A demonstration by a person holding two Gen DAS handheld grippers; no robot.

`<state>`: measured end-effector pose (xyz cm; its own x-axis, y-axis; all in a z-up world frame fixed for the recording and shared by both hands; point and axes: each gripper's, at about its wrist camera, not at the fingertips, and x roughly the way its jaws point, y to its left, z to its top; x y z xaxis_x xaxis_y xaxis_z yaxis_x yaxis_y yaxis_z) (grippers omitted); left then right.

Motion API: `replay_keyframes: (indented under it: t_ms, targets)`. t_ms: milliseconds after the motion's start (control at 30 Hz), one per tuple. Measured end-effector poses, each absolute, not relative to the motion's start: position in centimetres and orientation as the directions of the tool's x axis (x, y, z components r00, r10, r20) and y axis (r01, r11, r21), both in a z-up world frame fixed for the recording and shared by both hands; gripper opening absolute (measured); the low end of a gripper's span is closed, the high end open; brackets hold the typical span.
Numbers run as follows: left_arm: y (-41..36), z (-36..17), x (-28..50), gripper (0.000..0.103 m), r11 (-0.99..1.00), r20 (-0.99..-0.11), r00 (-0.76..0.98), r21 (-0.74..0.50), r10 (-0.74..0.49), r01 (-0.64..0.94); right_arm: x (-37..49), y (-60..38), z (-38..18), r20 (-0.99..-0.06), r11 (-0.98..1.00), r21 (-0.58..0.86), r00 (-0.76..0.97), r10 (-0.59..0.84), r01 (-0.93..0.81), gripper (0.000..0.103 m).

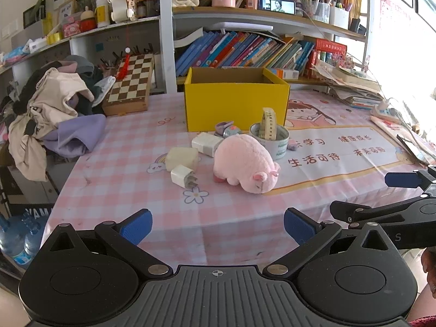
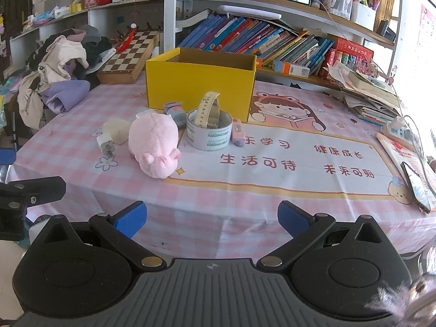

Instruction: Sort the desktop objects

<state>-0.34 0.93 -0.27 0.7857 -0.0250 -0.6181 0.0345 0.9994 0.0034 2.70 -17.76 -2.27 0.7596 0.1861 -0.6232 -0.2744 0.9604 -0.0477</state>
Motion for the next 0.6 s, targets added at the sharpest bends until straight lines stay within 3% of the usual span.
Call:
replay_keyframes:
  t_ms: [600]
  targets:
    - [0.7,-0.37,-0.37,0.103,0.999,-0.625,0.781,0.022,-0.019,0.042,2.53,-17.41,-2.07,-0.625,0.959,-0.051,0.758,0.188,-0.279,0.103]
